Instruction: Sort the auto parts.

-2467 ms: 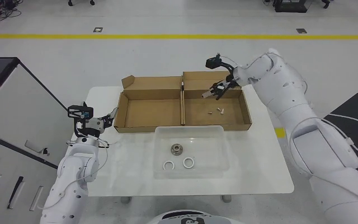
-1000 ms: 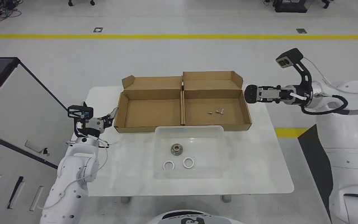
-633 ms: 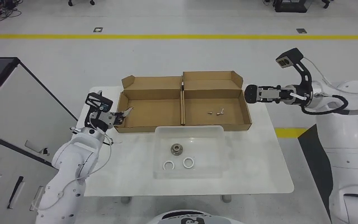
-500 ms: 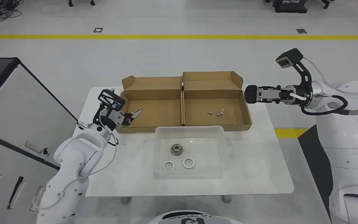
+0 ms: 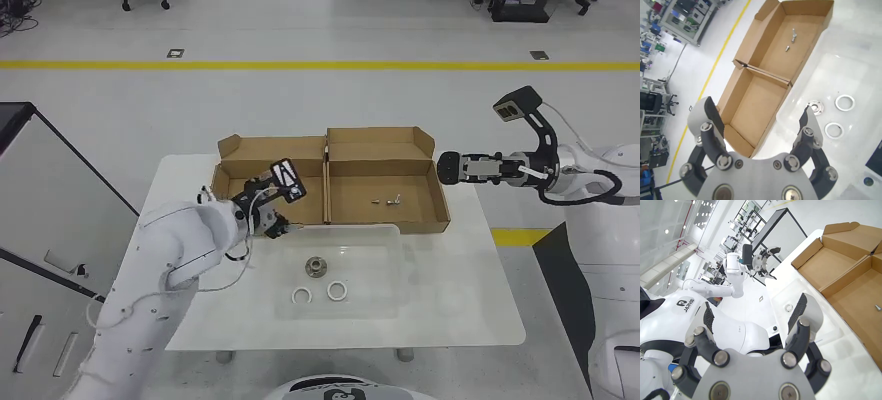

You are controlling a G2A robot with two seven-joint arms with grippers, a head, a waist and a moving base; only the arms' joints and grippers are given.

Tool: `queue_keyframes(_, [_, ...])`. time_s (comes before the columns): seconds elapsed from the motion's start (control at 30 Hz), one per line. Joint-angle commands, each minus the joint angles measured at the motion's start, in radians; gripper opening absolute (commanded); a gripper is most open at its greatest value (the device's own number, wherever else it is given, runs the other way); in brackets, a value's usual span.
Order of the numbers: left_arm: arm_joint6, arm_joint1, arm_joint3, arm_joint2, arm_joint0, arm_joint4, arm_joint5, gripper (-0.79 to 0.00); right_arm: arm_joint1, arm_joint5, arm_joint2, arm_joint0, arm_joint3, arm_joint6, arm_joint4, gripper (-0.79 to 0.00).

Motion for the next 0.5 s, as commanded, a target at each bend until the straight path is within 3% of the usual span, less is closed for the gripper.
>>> queue_keyframes(0.0, [-0.074,-0.006,0.053,0.068,-0.062,-0.055,-0.004,0.000,0.000,0.000,0.000,0.000,0.000,0.000,0.000,0.000])
queue_keyframes(0.2, [-0.120,-0.012,0.207,0.291,-0.235,-0.148,0.043,0.000,0.000,0.000,0.000,0.000,0.000,0.000,0.000,0.000])
queue_keyframes(0.47, [-0.171,-0.009,0.314,0.524,-0.424,-0.342,0.094,0.000,0.000,0.000,0.000,0.000,0.000,0.000,0.000,0.000])
